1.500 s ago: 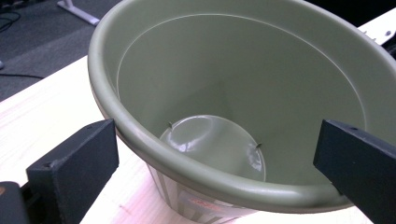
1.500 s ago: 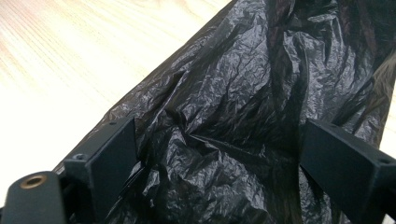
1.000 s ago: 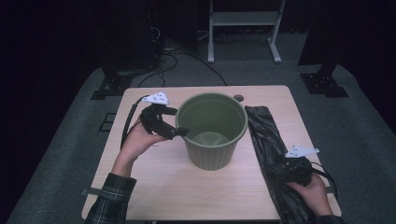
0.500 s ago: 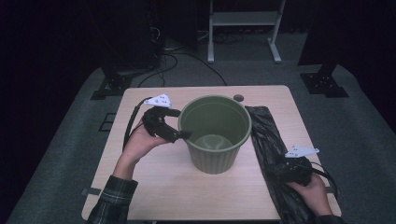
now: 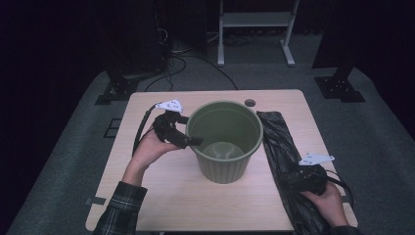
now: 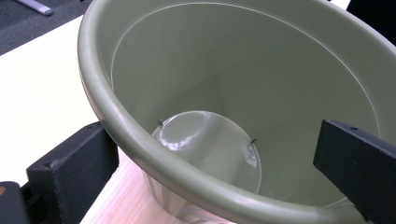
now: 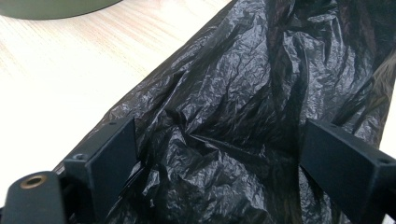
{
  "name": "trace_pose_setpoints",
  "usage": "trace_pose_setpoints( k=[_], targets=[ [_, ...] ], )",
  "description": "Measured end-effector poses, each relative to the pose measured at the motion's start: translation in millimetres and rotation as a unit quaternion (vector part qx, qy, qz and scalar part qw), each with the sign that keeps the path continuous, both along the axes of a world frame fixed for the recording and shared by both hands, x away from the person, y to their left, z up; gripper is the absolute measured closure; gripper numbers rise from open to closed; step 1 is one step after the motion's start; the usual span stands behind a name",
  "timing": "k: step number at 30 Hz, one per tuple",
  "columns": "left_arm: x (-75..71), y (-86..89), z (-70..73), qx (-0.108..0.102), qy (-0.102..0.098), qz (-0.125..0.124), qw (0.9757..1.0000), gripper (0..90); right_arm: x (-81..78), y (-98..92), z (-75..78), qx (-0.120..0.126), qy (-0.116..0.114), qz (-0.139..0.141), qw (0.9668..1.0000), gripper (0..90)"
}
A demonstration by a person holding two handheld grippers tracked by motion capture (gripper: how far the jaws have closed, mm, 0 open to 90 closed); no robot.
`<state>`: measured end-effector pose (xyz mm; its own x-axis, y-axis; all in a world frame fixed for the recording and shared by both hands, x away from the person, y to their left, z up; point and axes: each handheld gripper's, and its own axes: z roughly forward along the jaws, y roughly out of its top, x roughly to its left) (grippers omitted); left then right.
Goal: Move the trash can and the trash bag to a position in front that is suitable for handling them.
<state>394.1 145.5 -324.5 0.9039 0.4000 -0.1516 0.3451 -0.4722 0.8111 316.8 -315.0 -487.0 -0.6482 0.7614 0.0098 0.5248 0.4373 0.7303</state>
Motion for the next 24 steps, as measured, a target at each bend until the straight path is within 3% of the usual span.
trace_pose_setpoints(
  k=[12,18,24],
  targets=[
    [-31.6,6.0,-3.3,-0.019,0.000,-0.001,0.9998,0.0,0.1,-0.1,-0.1,0.000,-0.001,0.001,1.0000,10.1],
    [-23.3,12.6,2.7,-0.048,-0.005,0.007,0.9988,0.0,0.1,-0.1,-0.1,0.000,-0.001,0.000,1.0000,10.1],
    [-27.1,23.7,17.3,-0.065,-0.029,0.014,0.9974,0.0,-0.1,0.0,-0.1,0.000,-0.001,0.000,1.0000,10.1]
  ],
)
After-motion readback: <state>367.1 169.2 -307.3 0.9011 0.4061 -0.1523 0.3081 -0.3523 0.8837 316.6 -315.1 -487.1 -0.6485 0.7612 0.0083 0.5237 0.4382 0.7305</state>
